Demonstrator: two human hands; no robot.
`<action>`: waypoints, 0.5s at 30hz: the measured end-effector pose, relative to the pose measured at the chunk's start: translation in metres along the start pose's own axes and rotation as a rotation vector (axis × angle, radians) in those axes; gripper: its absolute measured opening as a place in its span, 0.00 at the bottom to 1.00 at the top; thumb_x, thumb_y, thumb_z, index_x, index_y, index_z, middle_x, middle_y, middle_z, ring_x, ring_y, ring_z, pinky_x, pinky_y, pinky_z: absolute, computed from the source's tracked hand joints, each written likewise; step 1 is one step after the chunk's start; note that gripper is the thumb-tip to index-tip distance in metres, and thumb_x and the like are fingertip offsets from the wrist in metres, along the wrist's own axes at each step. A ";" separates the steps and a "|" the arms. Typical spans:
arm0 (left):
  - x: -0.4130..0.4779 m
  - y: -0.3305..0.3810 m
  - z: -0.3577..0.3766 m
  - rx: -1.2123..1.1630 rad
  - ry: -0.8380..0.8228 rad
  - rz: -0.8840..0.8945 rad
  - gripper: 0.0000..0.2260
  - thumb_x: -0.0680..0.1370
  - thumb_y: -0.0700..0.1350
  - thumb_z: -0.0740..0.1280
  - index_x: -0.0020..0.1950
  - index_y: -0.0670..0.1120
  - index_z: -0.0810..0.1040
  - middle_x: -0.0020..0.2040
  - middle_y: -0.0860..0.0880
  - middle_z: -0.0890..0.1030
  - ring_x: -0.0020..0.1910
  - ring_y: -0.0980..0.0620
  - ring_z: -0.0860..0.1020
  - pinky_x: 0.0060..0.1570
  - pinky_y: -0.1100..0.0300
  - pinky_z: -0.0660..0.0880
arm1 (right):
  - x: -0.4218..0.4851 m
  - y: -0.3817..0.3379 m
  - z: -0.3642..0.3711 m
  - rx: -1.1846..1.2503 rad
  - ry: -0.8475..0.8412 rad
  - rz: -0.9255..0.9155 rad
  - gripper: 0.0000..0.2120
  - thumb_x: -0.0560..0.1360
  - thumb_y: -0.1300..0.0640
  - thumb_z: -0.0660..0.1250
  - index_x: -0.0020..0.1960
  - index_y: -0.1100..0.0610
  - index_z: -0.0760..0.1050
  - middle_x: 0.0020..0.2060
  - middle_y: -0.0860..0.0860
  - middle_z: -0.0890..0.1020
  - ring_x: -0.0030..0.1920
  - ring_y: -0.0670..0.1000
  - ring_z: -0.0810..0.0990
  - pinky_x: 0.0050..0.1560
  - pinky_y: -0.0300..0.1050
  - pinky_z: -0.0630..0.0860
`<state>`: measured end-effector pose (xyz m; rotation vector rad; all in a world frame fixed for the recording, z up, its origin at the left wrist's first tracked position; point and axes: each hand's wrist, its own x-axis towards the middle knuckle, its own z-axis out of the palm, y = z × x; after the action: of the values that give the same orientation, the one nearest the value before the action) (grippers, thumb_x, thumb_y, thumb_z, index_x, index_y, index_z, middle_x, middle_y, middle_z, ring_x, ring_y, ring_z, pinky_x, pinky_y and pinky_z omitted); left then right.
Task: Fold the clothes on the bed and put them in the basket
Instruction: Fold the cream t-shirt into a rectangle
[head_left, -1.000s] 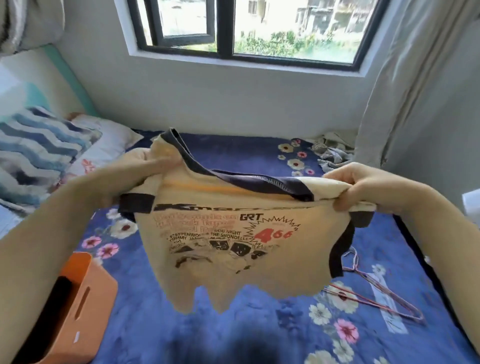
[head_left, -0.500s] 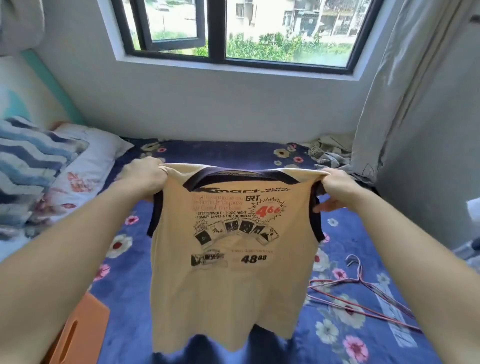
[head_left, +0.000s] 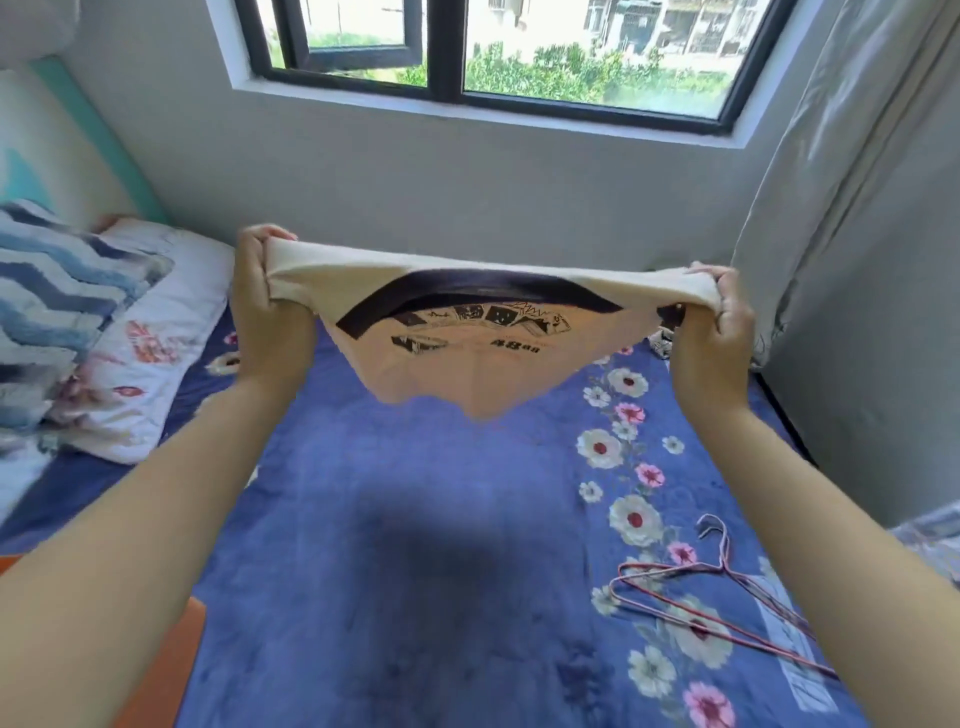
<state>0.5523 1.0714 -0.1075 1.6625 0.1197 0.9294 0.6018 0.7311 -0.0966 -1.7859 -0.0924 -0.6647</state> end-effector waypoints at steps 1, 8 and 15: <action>-0.016 -0.006 -0.007 0.045 0.009 0.034 0.16 0.69 0.35 0.56 0.50 0.53 0.69 0.47 0.53 0.73 0.45 0.53 0.71 0.45 0.56 0.69 | -0.015 0.006 -0.003 -0.024 -0.022 0.007 0.11 0.73 0.60 0.53 0.49 0.52 0.72 0.39 0.51 0.77 0.38 0.48 0.73 0.39 0.44 0.71; -0.152 -0.101 -0.067 0.277 -0.117 -0.083 0.14 0.71 0.44 0.59 0.54 0.59 0.68 0.55 0.47 0.74 0.54 0.54 0.71 0.56 0.67 0.67 | -0.145 0.098 -0.016 -0.175 -0.206 0.139 0.11 0.73 0.52 0.54 0.49 0.51 0.73 0.57 0.41 0.77 0.54 0.54 0.77 0.49 0.48 0.74; -0.332 -0.227 -0.146 0.716 -0.427 -0.497 0.26 0.70 0.23 0.60 0.63 0.45 0.73 0.73 0.46 0.67 0.74 0.54 0.60 0.68 0.58 0.60 | -0.316 0.227 -0.031 -0.426 -0.527 0.436 0.16 0.71 0.56 0.55 0.53 0.56 0.77 0.64 0.53 0.77 0.67 0.55 0.73 0.57 0.40 0.65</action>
<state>0.3234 1.0829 -0.4688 2.2992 0.5972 0.1277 0.4140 0.7134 -0.4383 -2.2600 0.0910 0.1225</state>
